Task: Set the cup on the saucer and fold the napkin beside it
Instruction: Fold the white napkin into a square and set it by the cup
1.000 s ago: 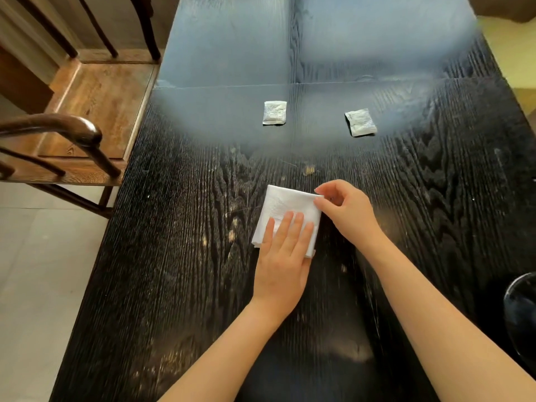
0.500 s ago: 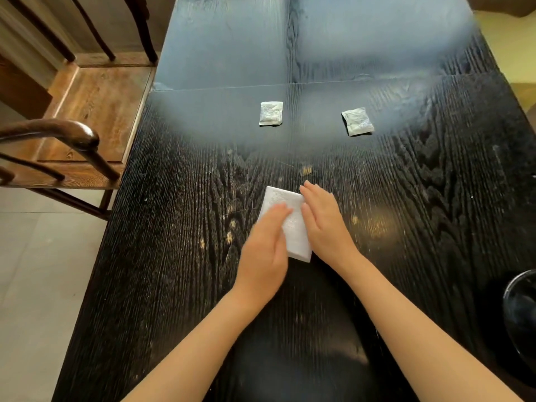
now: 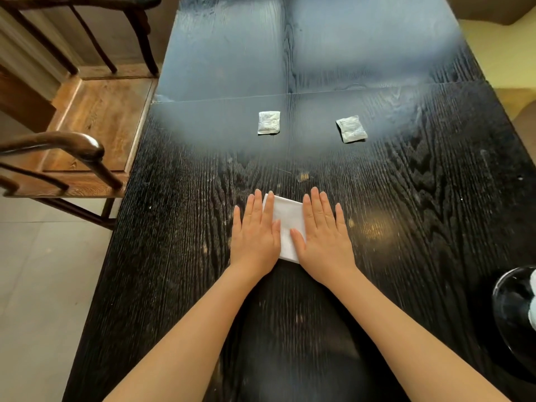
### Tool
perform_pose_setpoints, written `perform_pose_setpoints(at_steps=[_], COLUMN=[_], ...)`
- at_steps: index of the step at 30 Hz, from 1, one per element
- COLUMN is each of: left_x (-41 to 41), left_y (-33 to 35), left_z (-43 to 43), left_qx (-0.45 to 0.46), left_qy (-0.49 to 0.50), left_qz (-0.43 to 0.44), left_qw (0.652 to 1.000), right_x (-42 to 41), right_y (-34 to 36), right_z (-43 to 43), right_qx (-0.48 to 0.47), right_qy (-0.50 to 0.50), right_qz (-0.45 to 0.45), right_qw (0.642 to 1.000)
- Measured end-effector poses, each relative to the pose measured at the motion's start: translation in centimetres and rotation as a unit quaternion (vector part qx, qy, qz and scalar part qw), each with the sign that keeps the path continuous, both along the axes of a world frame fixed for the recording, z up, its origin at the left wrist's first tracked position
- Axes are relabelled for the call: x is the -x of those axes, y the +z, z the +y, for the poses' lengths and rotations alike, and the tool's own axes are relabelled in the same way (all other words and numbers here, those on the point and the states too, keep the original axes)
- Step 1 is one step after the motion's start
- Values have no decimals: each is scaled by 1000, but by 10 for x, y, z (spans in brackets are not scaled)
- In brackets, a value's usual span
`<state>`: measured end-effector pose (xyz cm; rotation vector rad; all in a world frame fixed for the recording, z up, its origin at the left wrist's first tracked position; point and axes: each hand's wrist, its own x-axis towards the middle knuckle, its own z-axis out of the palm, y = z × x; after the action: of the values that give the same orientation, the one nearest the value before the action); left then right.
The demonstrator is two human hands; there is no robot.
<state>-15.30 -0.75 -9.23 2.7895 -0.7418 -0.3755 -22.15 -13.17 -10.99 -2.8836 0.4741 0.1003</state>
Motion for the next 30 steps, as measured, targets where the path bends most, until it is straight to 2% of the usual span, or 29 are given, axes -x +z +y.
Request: perform_pose_setpoints(at_steps=[3, 7, 10, 12, 13, 15, 16, 17, 19, 20, 21, 23, 27, 30], left_x=[0, 3, -19, -31, -31, -23, -17, -12, -3, 0, 2, 7, 18, 28], left_y=[4, 18, 34, 45, 48, 54, 57, 61, 73, 82, 90, 106, 140, 162], left_z=[-3, -18, -25, -24, -24, -21, -19, -18, -16, -15, -16, -20, -33, -42], left_qx=[33, 200, 224, 224, 232, 259, 286, 321, 408, 449, 483, 533, 583, 600], left_qy=[25, 129, 220, 206, 185, 156, 151, 151, 159, 156, 150, 136, 165, 184], left_qz=[14, 28, 156, 288, 322, 309, 295, 299, 357, 385, 403, 425, 458, 477], left_qw=[999, 971, 937, 908, 899, 902, 899, 886, 825, 792, 762, 719, 651, 615], right_x=[6, 4, 4, 4, 5, 6, 6, 6, 7, 8, 10, 13, 25, 37], right_y=[-2, -2, 0, 2, 4, 10, 17, 27, 49, 61, 74, 98, 142, 174], right_z=[1, 0, -2, -3, -4, -7, -9, -11, -16, -17, -17, -17, -22, -29], right_qx=[-14, -32, -59, -69, -73, -123, -194, -299, -494, -541, -559, -567, -436, -373], right_qy=[-14, -10, 0, 3, 7, 9, -7, -44, -135, -169, -196, -223, -227, -207], right_qz=[-6, -11, -13, -9, -11, -16, -24, -34, -79, -110, -135, -173, -279, -324], right_qw=[1000, 999, 998, 998, 997, 992, 981, 953, 855, 816, 795, 774, 825, 844])
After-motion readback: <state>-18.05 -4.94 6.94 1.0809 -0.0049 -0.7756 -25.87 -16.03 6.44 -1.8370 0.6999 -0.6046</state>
